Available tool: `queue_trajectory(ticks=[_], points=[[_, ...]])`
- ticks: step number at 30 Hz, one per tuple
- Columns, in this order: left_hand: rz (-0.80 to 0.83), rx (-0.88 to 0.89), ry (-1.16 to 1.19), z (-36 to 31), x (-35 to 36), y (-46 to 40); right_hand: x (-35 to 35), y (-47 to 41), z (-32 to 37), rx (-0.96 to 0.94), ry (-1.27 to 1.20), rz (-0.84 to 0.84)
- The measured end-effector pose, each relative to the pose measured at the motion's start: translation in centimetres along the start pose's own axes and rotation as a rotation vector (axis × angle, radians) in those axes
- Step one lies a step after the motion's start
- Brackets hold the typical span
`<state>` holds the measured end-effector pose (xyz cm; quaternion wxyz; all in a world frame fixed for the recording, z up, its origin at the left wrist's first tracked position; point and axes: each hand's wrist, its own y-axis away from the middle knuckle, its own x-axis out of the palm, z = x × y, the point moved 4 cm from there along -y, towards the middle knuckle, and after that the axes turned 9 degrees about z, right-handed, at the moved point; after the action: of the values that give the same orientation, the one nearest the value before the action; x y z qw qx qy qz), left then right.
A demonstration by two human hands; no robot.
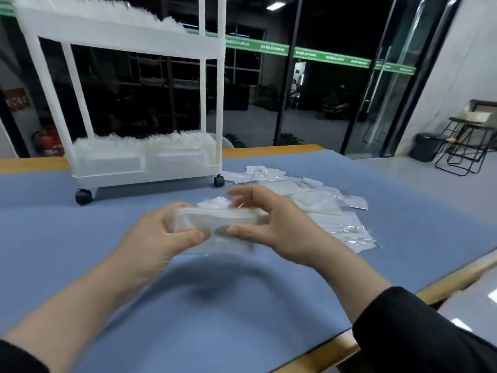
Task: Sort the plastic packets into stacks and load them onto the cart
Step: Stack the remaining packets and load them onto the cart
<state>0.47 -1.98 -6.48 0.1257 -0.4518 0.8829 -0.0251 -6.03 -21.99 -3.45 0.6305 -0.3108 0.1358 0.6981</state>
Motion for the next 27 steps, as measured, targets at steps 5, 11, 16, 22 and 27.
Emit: queue_trajectory(ticks=[5, 11, 16, 22, 27], points=[[-0.098, -0.030, 0.085, -1.0, 3.1, -2.1, -9.9, 5.3, -5.2, 0.181, 0.445, -0.183], [-0.158, -0.012, -0.019, -0.4, 7.3, -3.4, -13.5, 8.4, -11.6, 0.491, 0.660, 0.138], [-0.089, 0.035, -0.152, 0.0, 7.0, -3.1, -13.0, 7.6, -13.1, 0.502, 0.695, 0.053], [-0.111, 0.030, -0.154, 0.5, 6.6, -3.3, -12.8, 6.5, -12.6, 0.415, 0.909, -0.041], [-0.130, 0.020, -0.075, 0.6, 5.8, -3.2, -13.6, 6.9, -11.9, 0.283, 0.957, -0.189]])
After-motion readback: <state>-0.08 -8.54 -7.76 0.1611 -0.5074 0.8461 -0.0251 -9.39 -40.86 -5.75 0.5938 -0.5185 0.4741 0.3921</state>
